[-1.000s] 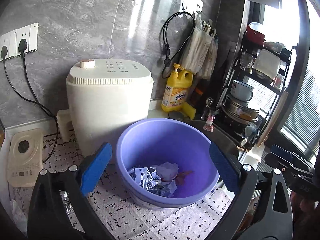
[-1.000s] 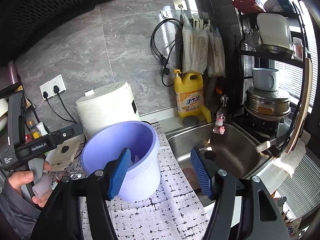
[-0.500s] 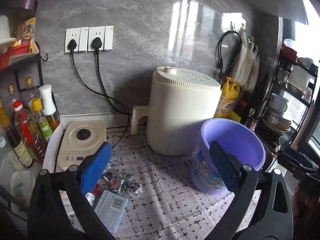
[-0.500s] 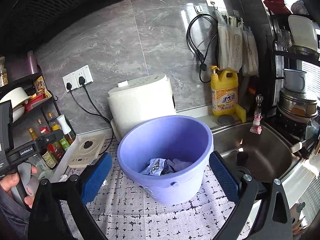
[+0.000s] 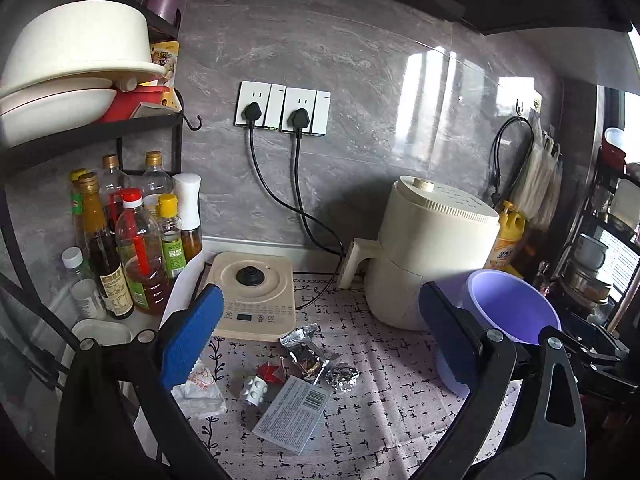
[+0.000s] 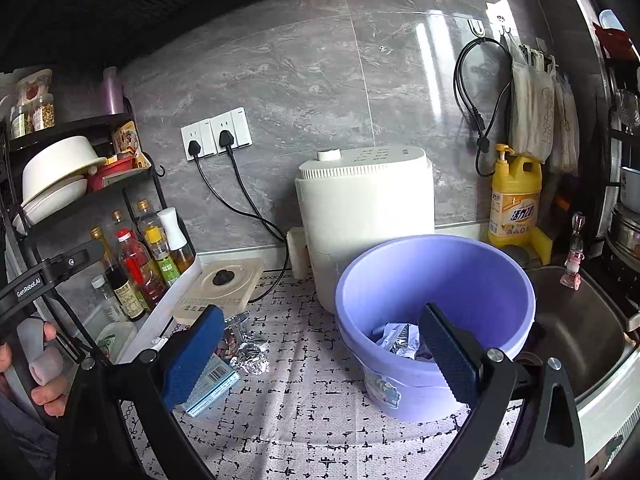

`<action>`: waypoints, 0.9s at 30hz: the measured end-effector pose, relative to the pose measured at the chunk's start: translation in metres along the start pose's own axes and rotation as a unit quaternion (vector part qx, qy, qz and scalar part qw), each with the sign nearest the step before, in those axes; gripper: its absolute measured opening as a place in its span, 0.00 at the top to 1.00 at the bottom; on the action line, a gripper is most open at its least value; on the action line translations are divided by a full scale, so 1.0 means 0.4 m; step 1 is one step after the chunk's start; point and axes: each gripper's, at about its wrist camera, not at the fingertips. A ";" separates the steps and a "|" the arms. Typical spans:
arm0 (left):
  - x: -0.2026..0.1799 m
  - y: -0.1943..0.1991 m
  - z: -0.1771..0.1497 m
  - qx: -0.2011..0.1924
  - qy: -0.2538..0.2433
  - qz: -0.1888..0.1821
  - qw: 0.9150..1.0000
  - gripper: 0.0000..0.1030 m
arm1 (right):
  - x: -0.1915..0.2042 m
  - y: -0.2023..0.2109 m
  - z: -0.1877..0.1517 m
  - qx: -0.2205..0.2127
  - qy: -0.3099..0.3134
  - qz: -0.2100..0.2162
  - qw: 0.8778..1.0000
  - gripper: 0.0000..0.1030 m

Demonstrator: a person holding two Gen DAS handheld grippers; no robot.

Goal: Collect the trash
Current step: 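Move both open tools back toward the remaining wrappers on the cloth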

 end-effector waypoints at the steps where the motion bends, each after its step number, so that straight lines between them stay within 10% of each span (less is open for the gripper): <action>1: 0.013 0.006 -0.005 -0.001 0.004 0.007 1.000 0.06 | 0.011 -0.002 -0.002 -0.003 0.006 0.002 1.000 0.07; 27: 0.178 0.009 -0.240 0.075 0.031 0.026 0.996 0.06 | 0.103 -0.111 -0.164 0.104 0.067 0.063 0.990 0.08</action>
Point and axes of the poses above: each gripper's, at about its wrist camera, not at the fingertips, and y roughly against the way its jaws point, x to its left, z to its top, and after that the axes turned 1 degree about y, right-handed
